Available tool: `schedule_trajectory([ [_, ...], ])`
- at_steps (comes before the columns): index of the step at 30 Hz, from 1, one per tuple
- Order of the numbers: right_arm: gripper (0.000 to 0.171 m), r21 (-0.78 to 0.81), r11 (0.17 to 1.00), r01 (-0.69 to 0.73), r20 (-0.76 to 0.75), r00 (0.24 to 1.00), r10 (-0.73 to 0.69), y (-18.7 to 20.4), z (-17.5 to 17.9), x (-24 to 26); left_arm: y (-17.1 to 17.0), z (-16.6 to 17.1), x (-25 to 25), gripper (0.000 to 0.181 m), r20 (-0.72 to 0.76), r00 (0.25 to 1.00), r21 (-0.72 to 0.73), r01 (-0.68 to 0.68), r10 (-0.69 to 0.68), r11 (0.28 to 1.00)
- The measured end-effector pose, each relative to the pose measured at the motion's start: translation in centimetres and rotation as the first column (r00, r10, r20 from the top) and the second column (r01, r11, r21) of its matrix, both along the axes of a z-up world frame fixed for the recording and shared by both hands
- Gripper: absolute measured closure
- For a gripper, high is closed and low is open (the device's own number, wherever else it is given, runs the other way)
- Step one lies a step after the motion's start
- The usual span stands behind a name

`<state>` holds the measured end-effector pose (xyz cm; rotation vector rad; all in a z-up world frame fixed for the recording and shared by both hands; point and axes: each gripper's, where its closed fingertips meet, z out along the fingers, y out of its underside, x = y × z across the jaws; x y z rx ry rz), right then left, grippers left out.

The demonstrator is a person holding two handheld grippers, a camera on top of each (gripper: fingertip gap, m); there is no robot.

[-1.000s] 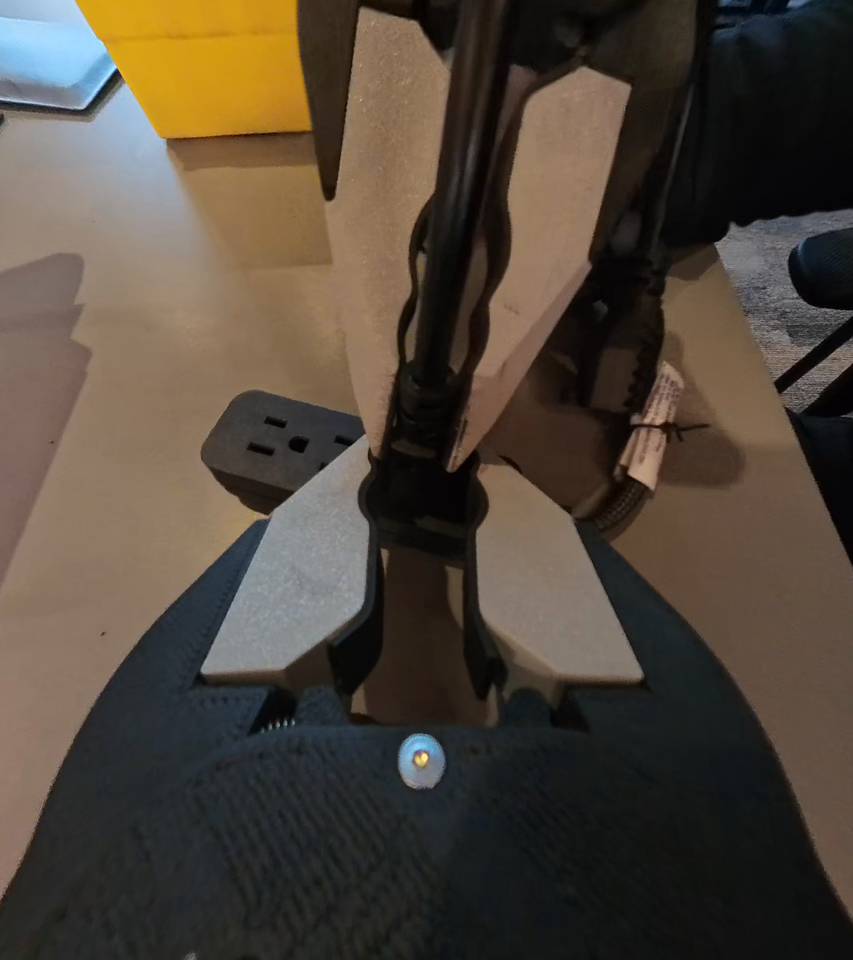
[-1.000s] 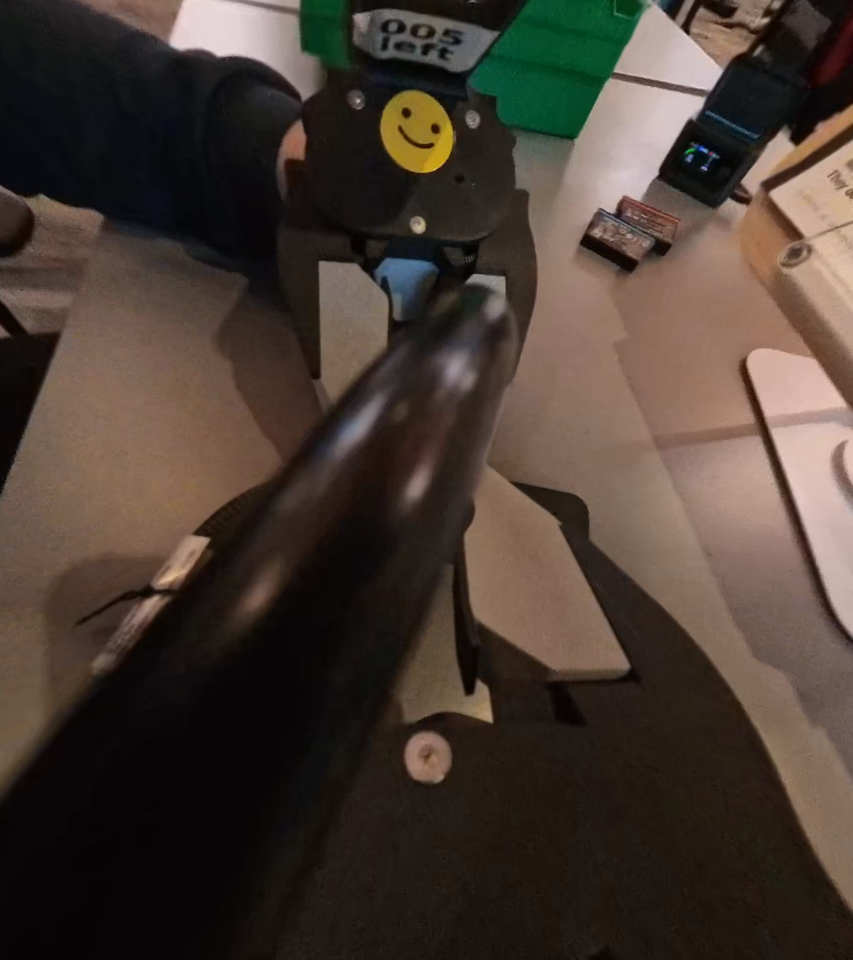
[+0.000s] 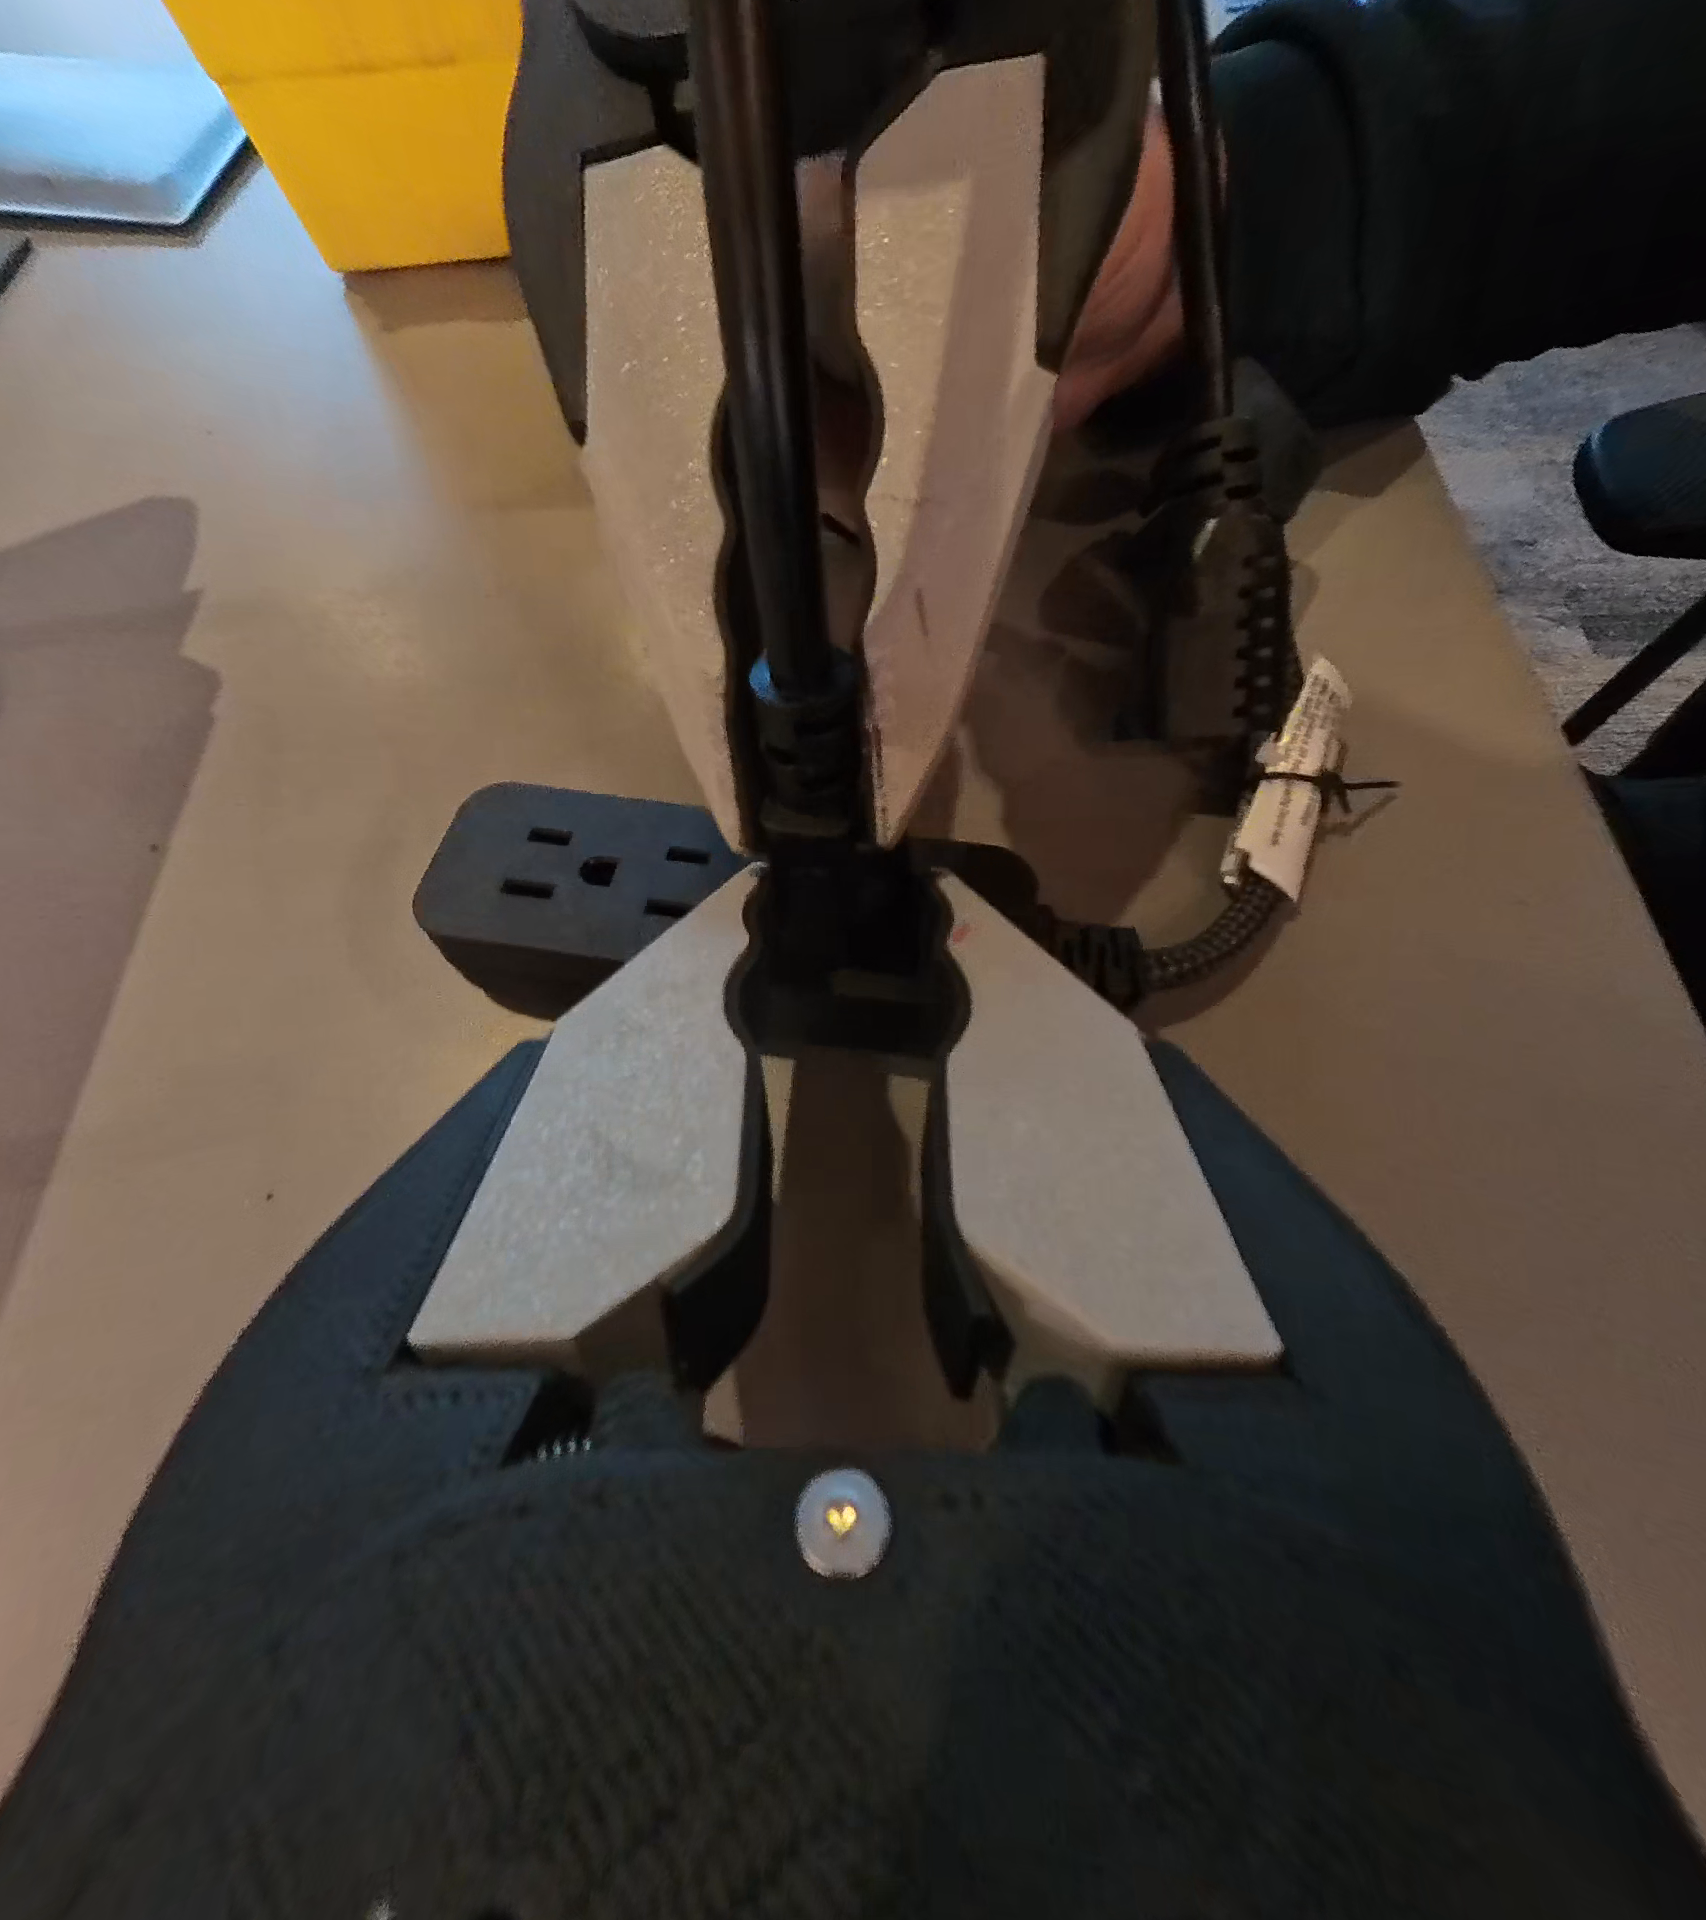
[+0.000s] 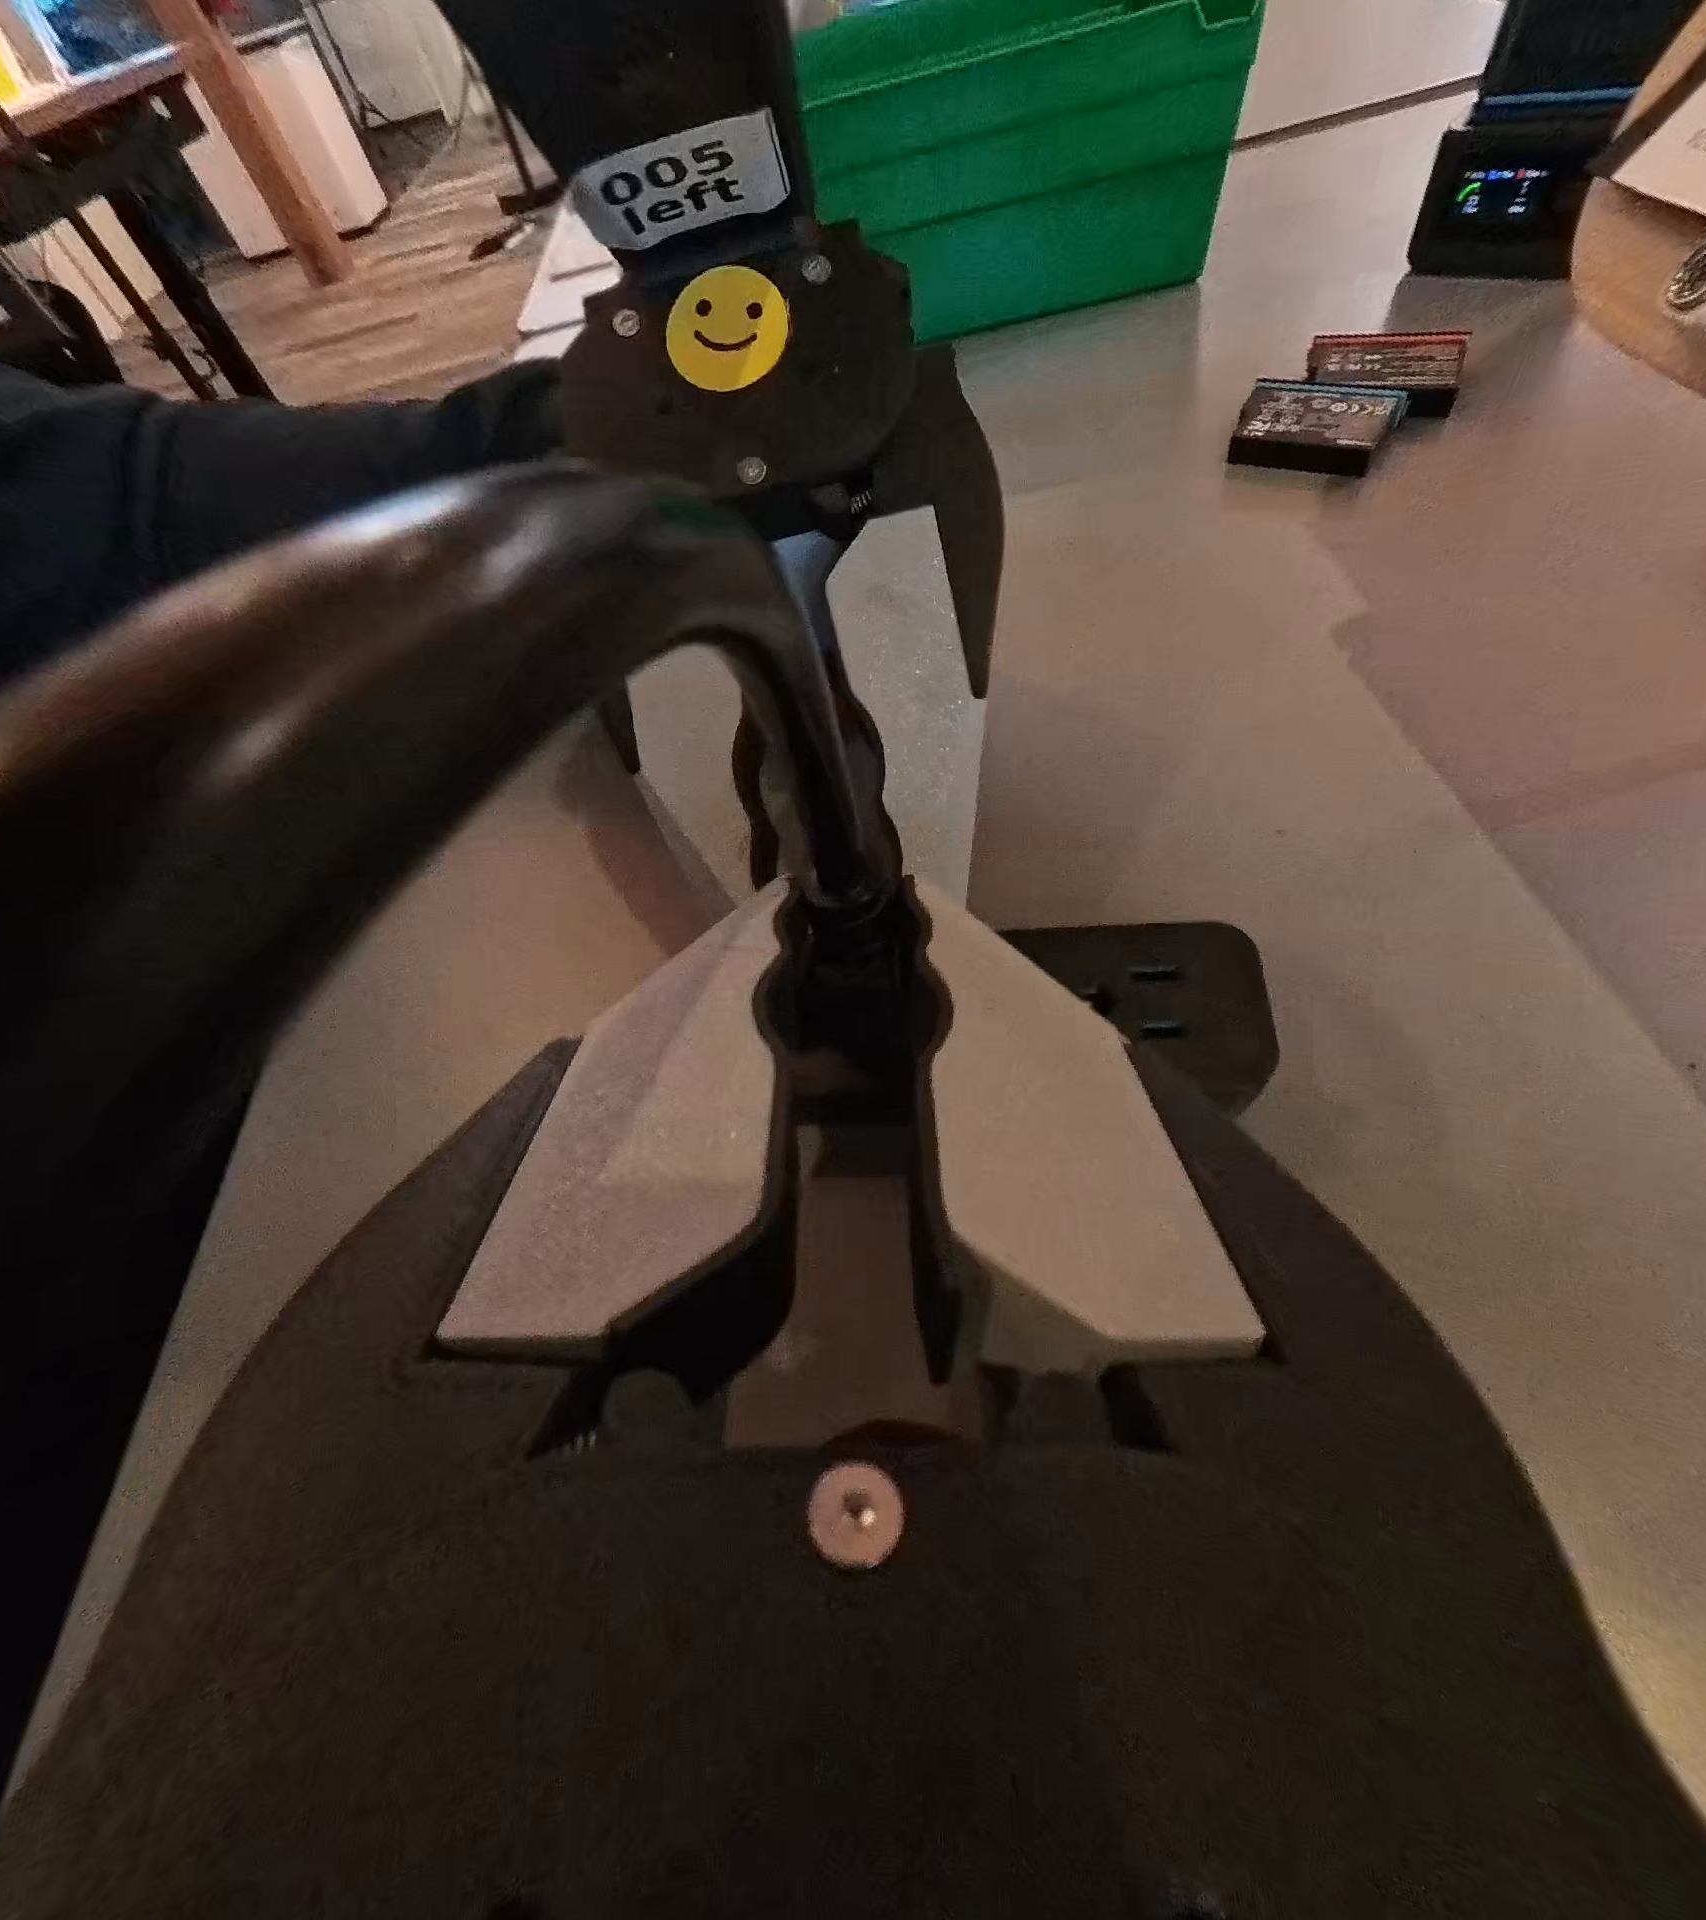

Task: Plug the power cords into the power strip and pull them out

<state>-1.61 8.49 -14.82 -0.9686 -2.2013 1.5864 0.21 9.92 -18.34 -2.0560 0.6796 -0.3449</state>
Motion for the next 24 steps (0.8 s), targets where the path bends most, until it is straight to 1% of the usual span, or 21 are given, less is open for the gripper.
schedule_trajectory([
  [6, 0.157, 0.011, 1.000, -0.009, -0.014, 1.000, 0.009, -0.22, -0.28, 0.16, -0.07, -0.16, 0.25, 0.155, -0.002, 1.000, -0.007, 0.014, -0.014, 1.000],
  [8, 0.158, 0.104, 0.995, 0.001, -0.079, 0.997, 0.007, -0.31, -0.32, 0.07, -0.12, -0.19, 0.23, 0.155, 0.003, 1.000, -0.013, 0.013, -0.013, 1.000],
  [11, 0.159, 0.325, 0.945, 0.035, -0.200, 0.979, 0.033, -0.53, -0.38, 0.32, -0.23, -0.21, 0.49, 0.156, 0.004, 1.000, -0.029, 0.029, -0.029, 0.999],
  [13, 0.159, 0.391, 0.919, 0.054, -0.229, 0.973, 0.041, -0.48, -0.43, 0.40, -0.19, -0.19, 0.61, 0.156, 0.011, 0.999, -0.029, 0.036, -0.035, 0.999],
  [15, 0.158, 0.335, 0.941, 0.041, -0.196, 0.980, 0.027, -0.44, -0.49, 0.35, -0.17, -0.20, 0.60, 0.156, 0.016, 0.999, -0.026, 0.034, -0.033, 0.999],
  [18, 0.157, 0.072, 0.997, 0.005, -0.038, 0.999, -0.003, -0.27, -0.42, 0.01, 0.14, -0.20, 0.16, 0.156, 0.004, 1.000, -0.017, 0.006, -0.006, 1.000],
  [19, 0.157, 0.005, 1.000, -0.004, 0.005, 1.000, 0.004, -0.16, -0.35, -0.05, 0.25, -0.20, 0.08, 0.155, 0.004, 1.000, -0.017, 0.000, 0.000, 1.000],
  [20, 0.157, -0.004, 1.000, -0.004, 0.005, 1.000, 0.004, -0.05, -0.33, -0.11, 0.39, -0.21, 0.00, 0.156, 0.005, 1.000, -0.018, -0.008, 0.008, 1.000],
  [21, 0.157, 0.055, 0.998, 0.005, -0.042, 0.999, -0.002, -0.04, -0.37, -0.11, 0.41, -0.21, 0.00, 0.156, 0.004, 1.000, -0.018, -0.006, 0.006, 1.000],
  [22, 0.158, 0.154, 0.988, 0.019, -0.108, 0.994, -0.002, -0.07, -0.40, -0.04, 0.38, -0.21, 0.07, 0.156, 0.006, 1.000, -0.018, -0.002, 0.002, 1.000],
  [24, 0.158, 0.319, 0.946, 0.052, -0.196, 0.981, 0.012, -0.09, -0.40, 0.15, 0.27, -0.20, 0.37, 0.156, 0.017, 1.000, -0.024, 0.008, -0.008, 1.000],
])
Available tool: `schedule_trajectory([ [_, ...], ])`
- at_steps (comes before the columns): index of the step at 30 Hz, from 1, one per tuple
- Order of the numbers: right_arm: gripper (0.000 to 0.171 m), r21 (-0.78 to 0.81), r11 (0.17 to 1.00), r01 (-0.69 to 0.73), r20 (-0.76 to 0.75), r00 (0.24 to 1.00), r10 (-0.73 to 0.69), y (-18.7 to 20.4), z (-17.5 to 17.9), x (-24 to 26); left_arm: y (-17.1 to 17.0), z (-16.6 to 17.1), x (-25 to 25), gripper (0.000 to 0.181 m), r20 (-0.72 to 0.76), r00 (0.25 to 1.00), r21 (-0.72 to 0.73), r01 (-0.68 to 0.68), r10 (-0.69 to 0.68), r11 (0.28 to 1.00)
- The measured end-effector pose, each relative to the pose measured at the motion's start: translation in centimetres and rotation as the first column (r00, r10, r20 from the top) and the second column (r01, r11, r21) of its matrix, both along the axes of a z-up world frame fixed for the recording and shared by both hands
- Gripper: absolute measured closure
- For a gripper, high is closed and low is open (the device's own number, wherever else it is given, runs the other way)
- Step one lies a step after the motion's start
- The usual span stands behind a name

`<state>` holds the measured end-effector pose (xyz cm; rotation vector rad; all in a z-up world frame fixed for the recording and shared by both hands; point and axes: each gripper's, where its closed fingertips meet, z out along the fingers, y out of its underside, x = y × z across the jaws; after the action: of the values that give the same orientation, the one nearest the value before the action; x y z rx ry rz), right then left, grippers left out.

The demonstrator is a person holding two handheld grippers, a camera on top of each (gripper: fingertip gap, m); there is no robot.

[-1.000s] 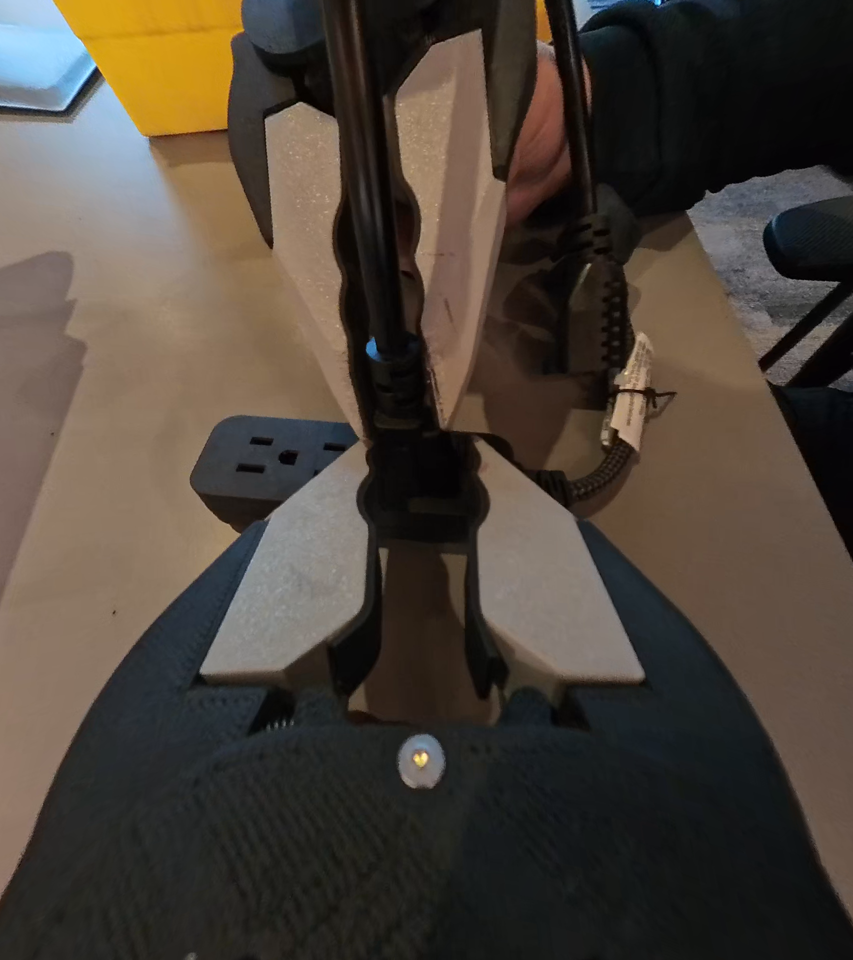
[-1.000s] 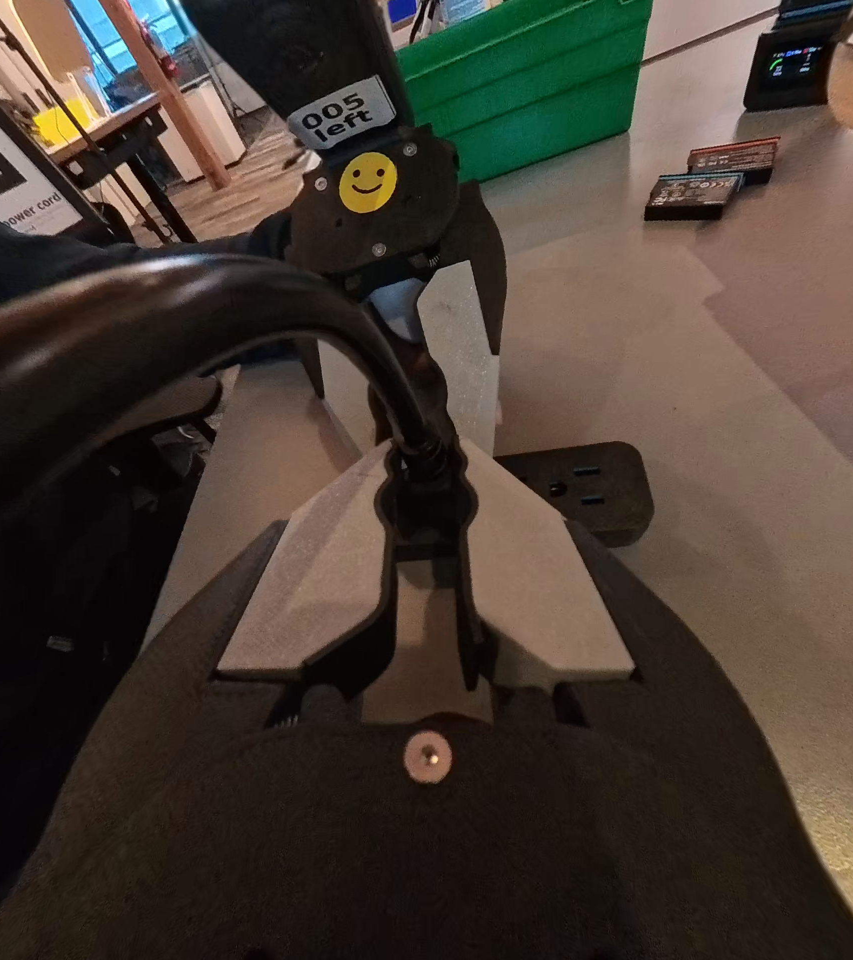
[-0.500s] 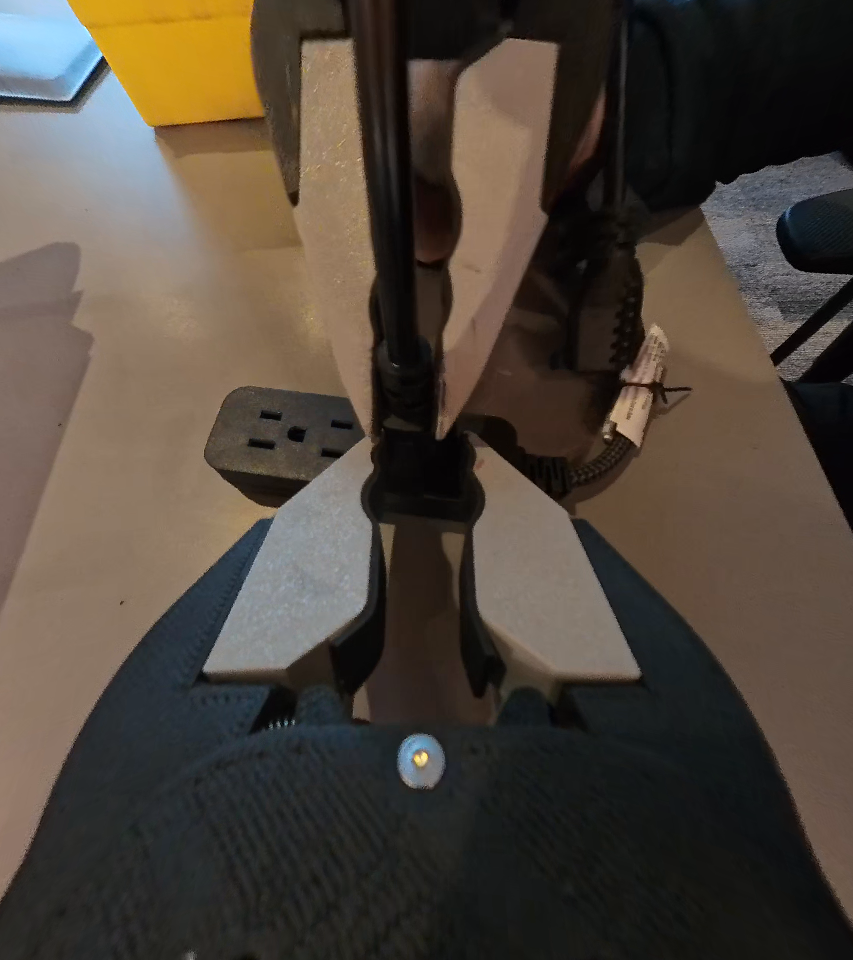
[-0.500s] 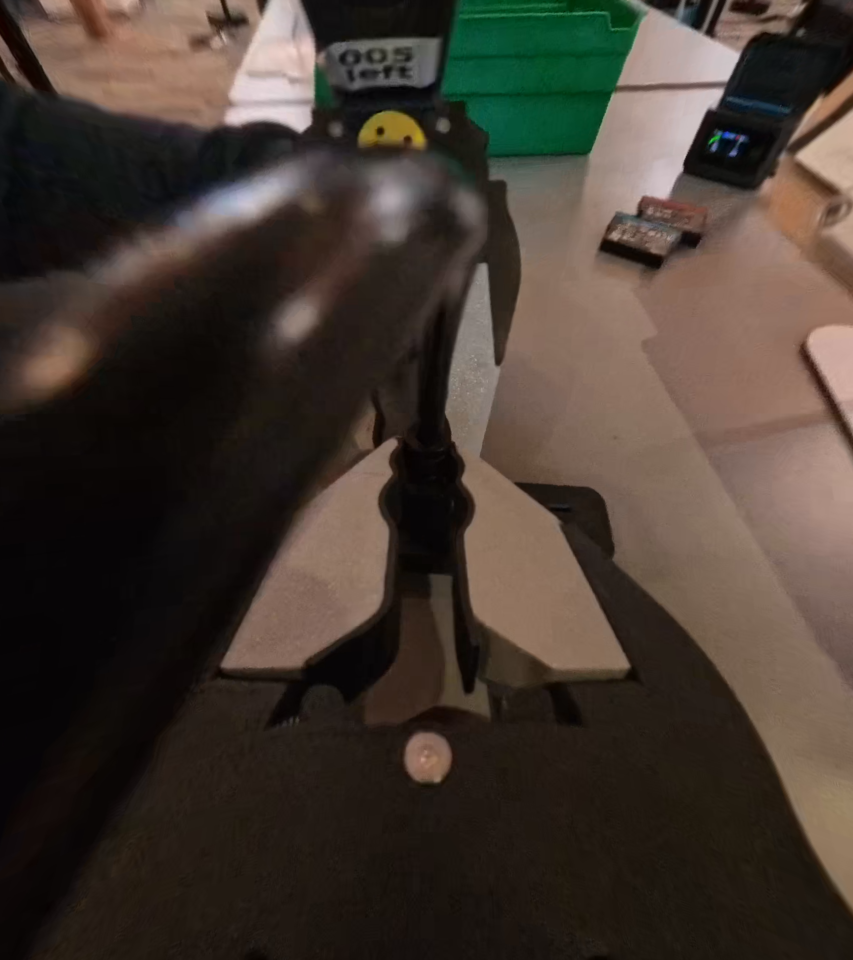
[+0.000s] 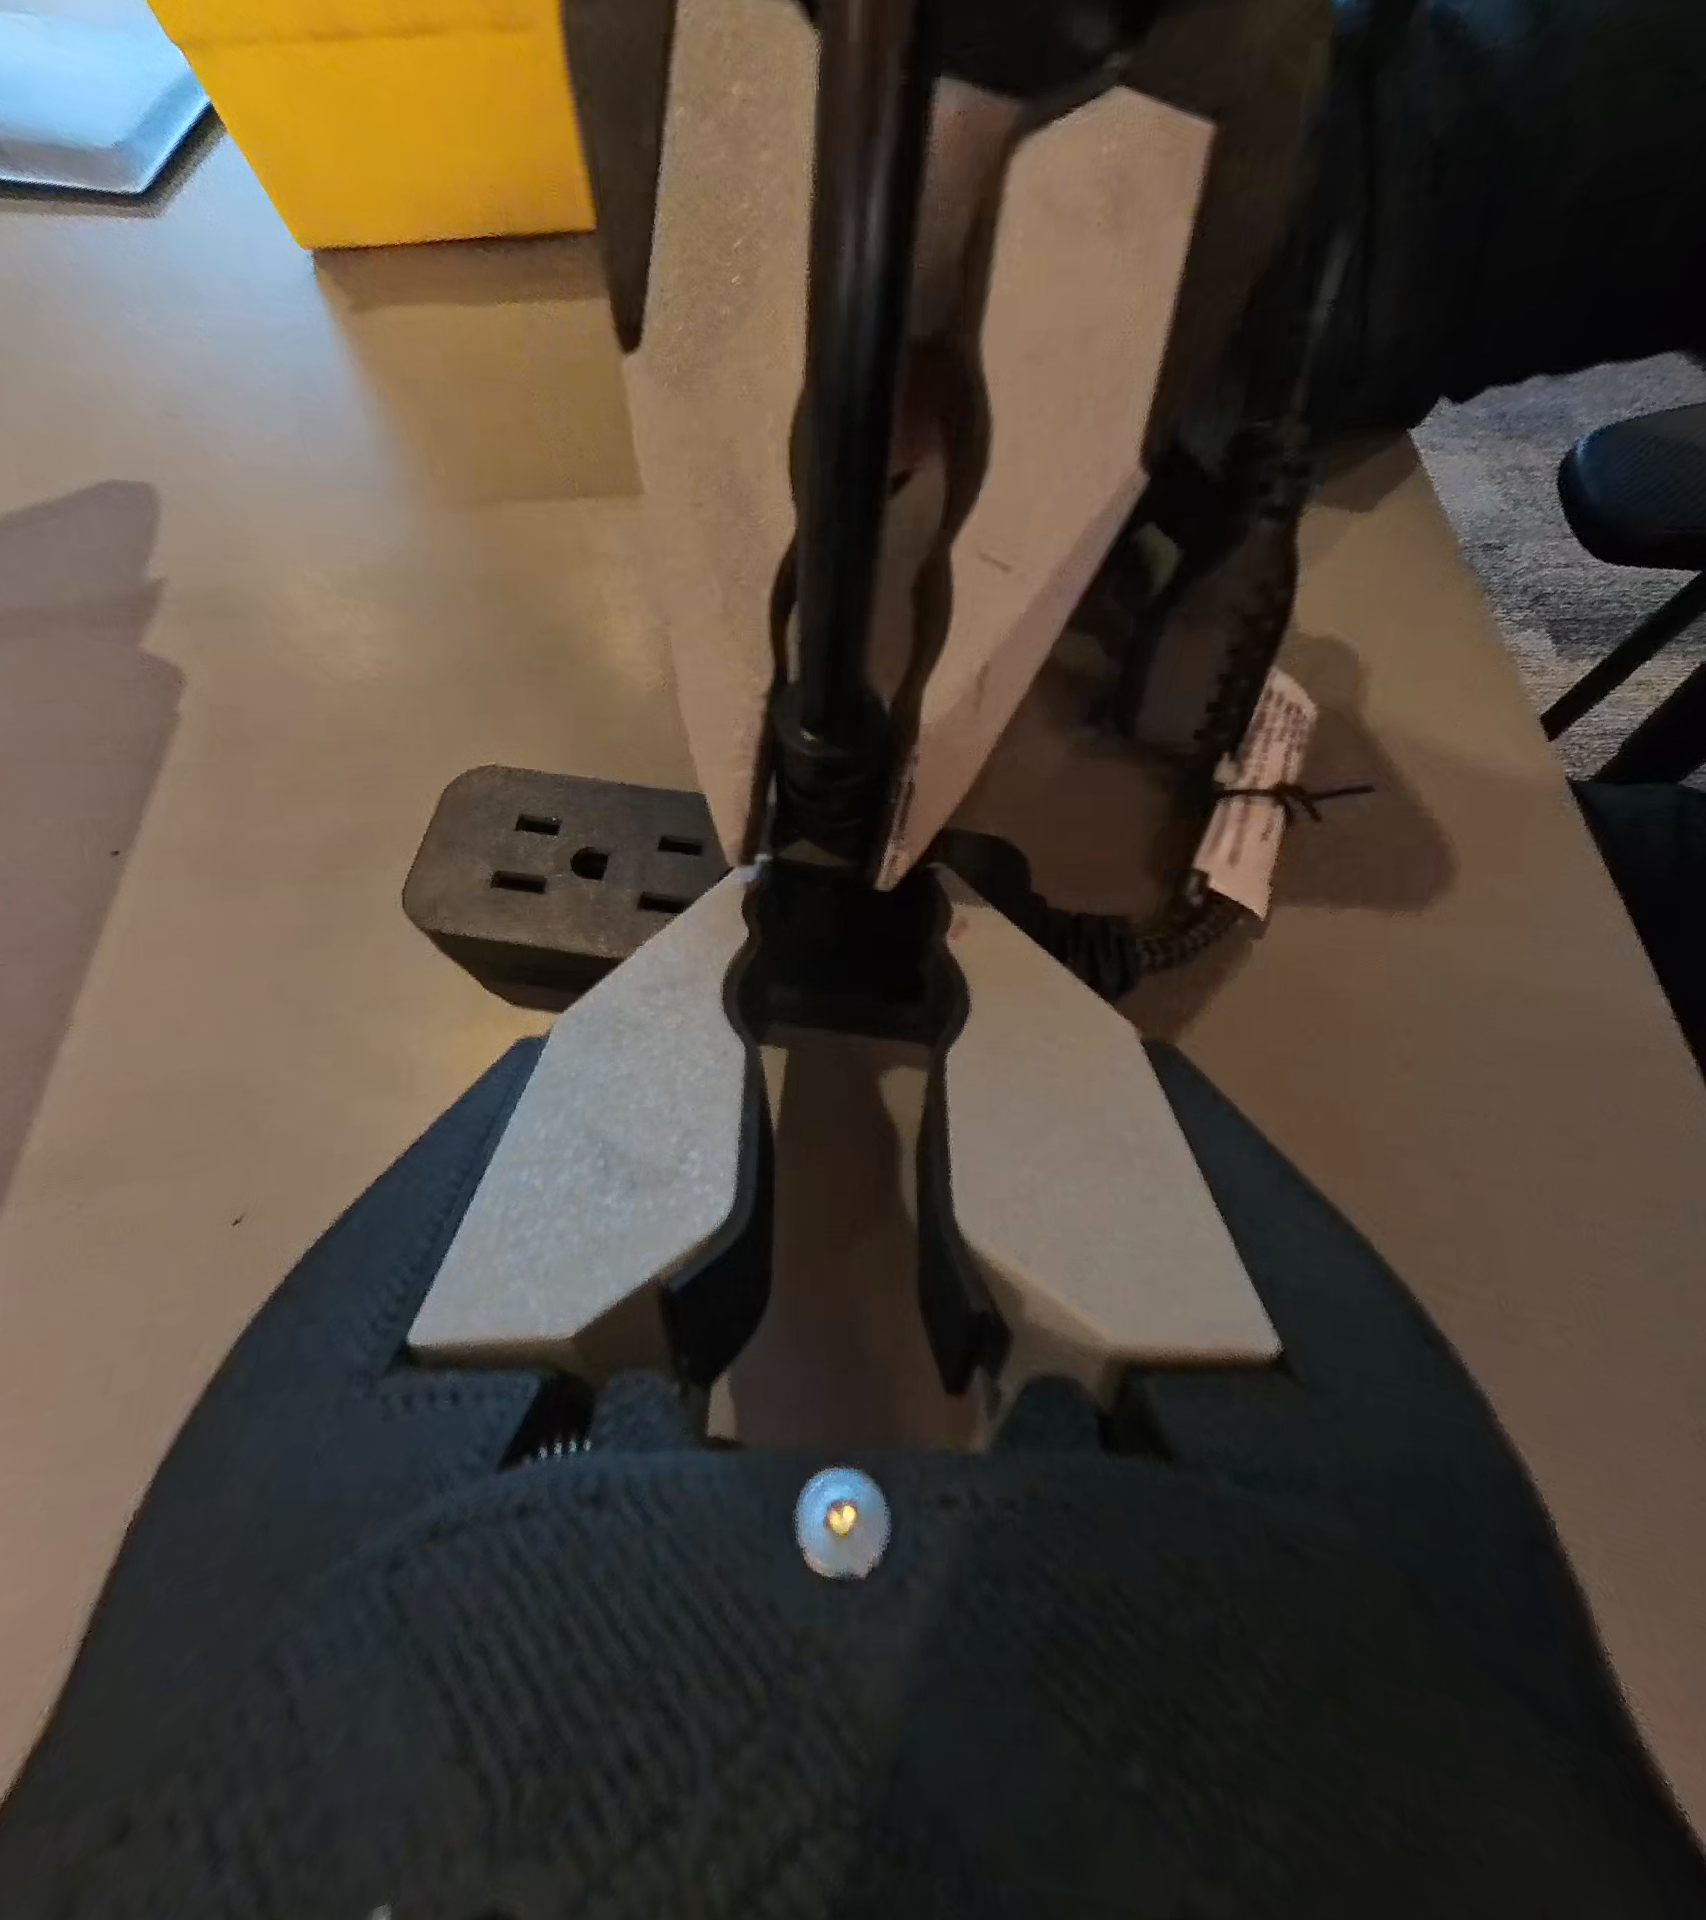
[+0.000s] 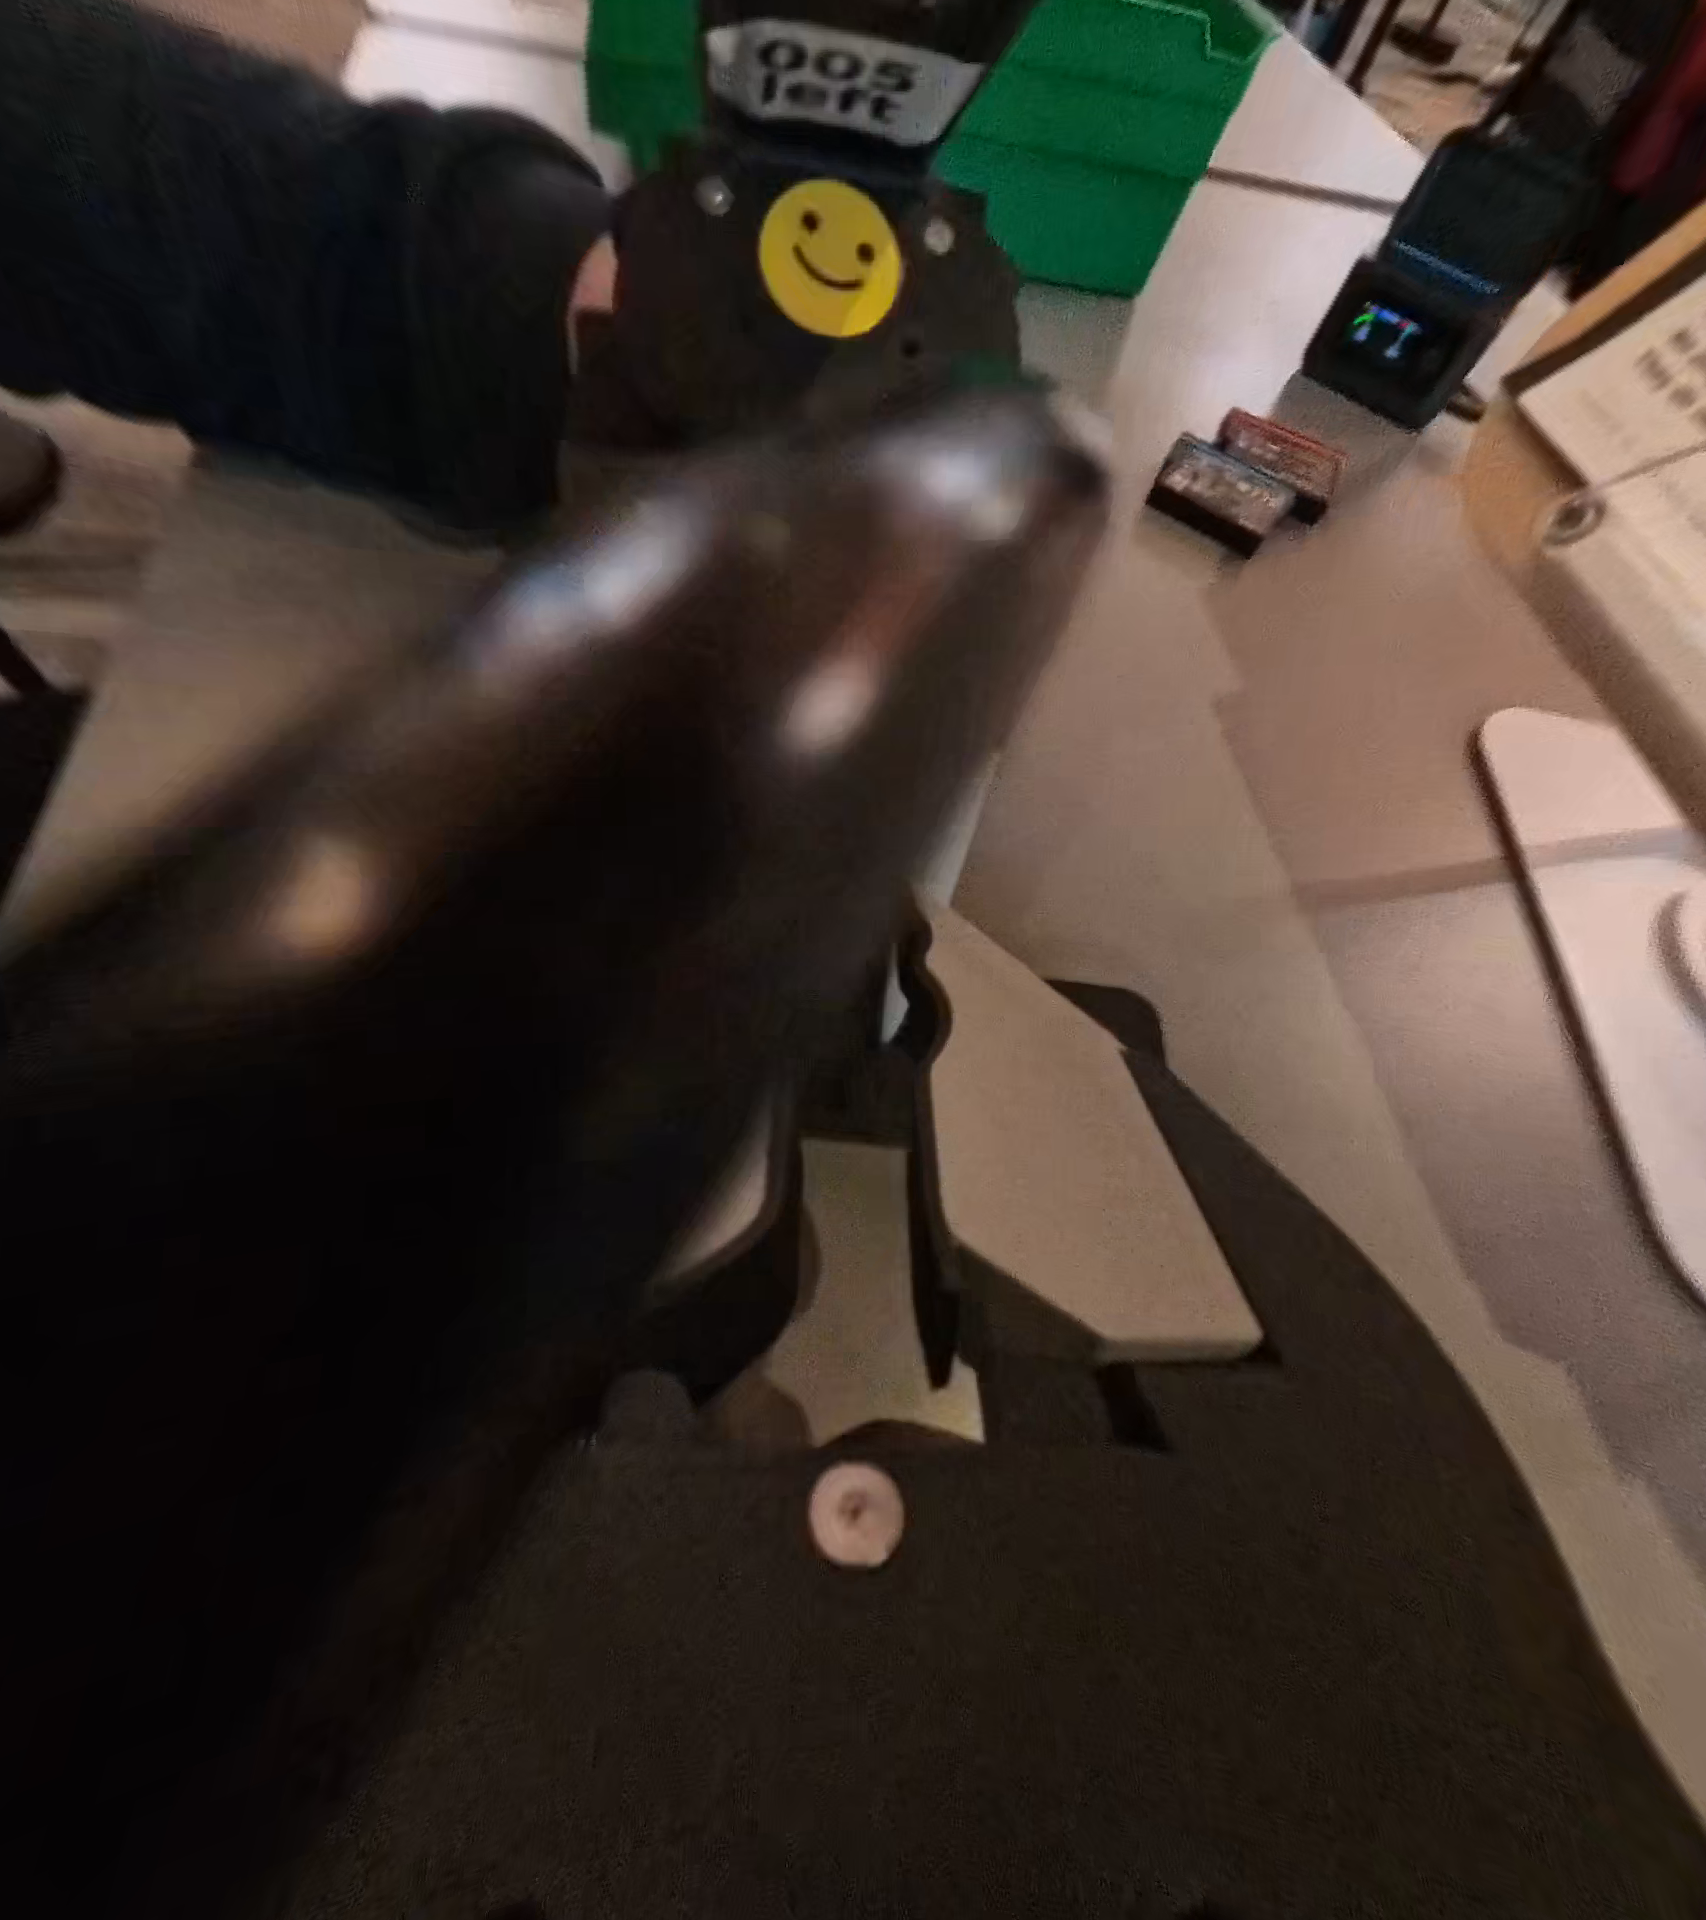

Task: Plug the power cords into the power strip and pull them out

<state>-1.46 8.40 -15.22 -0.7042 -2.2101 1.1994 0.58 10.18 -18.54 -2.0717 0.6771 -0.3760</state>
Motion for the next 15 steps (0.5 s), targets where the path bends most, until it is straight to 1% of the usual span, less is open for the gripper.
schedule_trajectory([
  [1, 0.158, 0.023, 1.000, 0.003, -0.004, 1.000, -0.003, 0.01, -0.03, 0.03, -0.03, -0.01, 0.08, 0.156, 0.003, 1.000, -0.002, 0.002, -0.002, 1.000],
  [2, 0.158, -0.013, 1.000, 0.002, 0.023, 1.000, -0.002, 0.01, -0.06, 0.02, -0.03, -0.01, 0.08, 0.156, 0.004, 1.000, -0.002, 0.001, -0.001, 1.000],
  [5, 0.157, -0.256, 0.967, 0.013, 0.155, 0.988, 0.028, 0.15, 0.04, -0.21, 0.16, -0.02, -0.19, 0.156, -0.002, 1.000, 0.001, -0.014, 0.014, 1.000],
  [6, 0.157, -0.271, 0.962, 0.014, 0.162, 0.986, 0.031, 0.21, 0.07, -0.25, 0.26, -0.02, -0.27, 0.155, -0.004, 1.000, 0.001, -0.020, 0.020, 1.000],
  [7, 0.158, -0.223, 0.975, 0.009, 0.129, 0.991, 0.020, 0.19, 0.06, -0.25, 0.28, -0.03, -0.29, 0.155, -0.005, 1.000, 0.001, -0.018, 0.018, 1.000],
  [9, 0.159, -0.014, 1.000, -0.004, 0.006, 1.000, 0.004, 0.00, 0.05, 0.12, 0.11, -0.03, 0.02, 0.156, 0.007, 1.000, -0.005, -0.003, 0.003, 1.000],
  [10, 0.158, 0.061, 0.998, -0.007, -0.034, 0.999, 0.009, -0.10, 0.07, 0.36, -0.07, -0.02, 0.34, 0.156, 0.013, 1.000, -0.010, 0.010, -0.010, 1.000],
  [11, 0.158, 0.076, 0.997, -0.008, -0.040, 0.999, 0.011, -0.12, 0.05, 0.48, -0.15, -0.03, 0.55, 0.156, 0.014, 1.000, -0.010, 0.014, -0.014, 1.000],
  [12, 0.158, 0.028, 1.000, -0.012, -0.011, 1.000, 0.012, -0.14, 0.01, 0.47, -0.16, -0.03, 0.56, 0.156, 0.015, 1.000, -0.010, 0.012, -0.011, 1.000],
  [13, 0.158, -0.069, 0.998, -0.012, 0.043, 0.999, 0.015, -0.15, 0.01, 0.35, -0.14, -0.03, 0.48, 0.156, 0.014, 1.000, -0.011, 0.007, -0.007, 1.000],
  [15, 0.157, -0.284, 0.959, 0.008, 0.165, 0.985, 0.041, -0.03, 0.10, -0.01, 0.06, -0.04, 0.05, 0.156, 0.007, 1.000, -0.007, -0.008, 0.008, 1.000],
])
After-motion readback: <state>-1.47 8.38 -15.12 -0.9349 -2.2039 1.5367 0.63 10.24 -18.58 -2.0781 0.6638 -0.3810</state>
